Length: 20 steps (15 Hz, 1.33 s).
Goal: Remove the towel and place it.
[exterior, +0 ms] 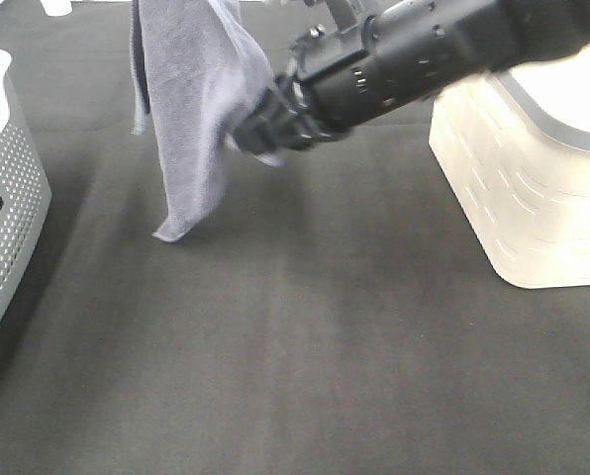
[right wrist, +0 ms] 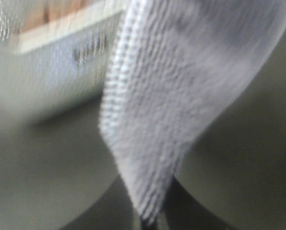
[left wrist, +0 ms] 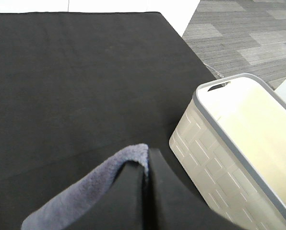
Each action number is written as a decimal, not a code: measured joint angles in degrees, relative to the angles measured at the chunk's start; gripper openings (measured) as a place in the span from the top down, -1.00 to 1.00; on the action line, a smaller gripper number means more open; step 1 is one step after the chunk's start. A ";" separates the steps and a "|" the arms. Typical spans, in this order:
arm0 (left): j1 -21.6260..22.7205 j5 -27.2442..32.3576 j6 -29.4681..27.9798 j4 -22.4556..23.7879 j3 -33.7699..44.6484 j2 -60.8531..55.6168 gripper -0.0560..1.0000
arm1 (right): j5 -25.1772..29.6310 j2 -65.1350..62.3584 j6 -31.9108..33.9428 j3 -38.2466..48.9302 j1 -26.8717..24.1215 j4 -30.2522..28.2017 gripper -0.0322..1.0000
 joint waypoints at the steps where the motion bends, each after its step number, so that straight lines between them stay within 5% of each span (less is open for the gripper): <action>1: 0.00 0.00 -0.29 -0.11 0.00 0.00 0.89 | 4.07 -0.40 11.86 -3.50 -0.06 -15.76 0.90; 3: 0.00 0.00 -2.23 0.40 0.00 0.00 0.89 | 14.78 -1.49 26.64 -11.63 -0.06 -39.88 0.90; 6: 0.00 -1.55 -6.70 4.01 2.06 -1.03 0.89 | 29.68 -3.21 31.57 -22.92 -0.06 -61.13 0.90; 7: 0.00 -7.62 -8.88 4.70 11.40 -5.61 0.89 | 34.89 -3.95 32.31 -29.91 -0.06 -69.21 0.90; 12: 0.00 -41.08 -15.18 1.43 53.86 -26.41 0.89 | 35.87 -4.01 32.31 -37.47 -0.06 -72.88 0.90; 14: 0.00 -49.10 -15.64 -0.23 64.63 -29.34 0.89 | 35.75 -2.69 32.31 -37.47 -0.06 -72.71 0.90; 20: 0.00 -55.12 -15.70 -0.63 69.16 -27.62 0.89 | 27.22 1.89 38.39 -37.36 -0.06 -73.17 0.90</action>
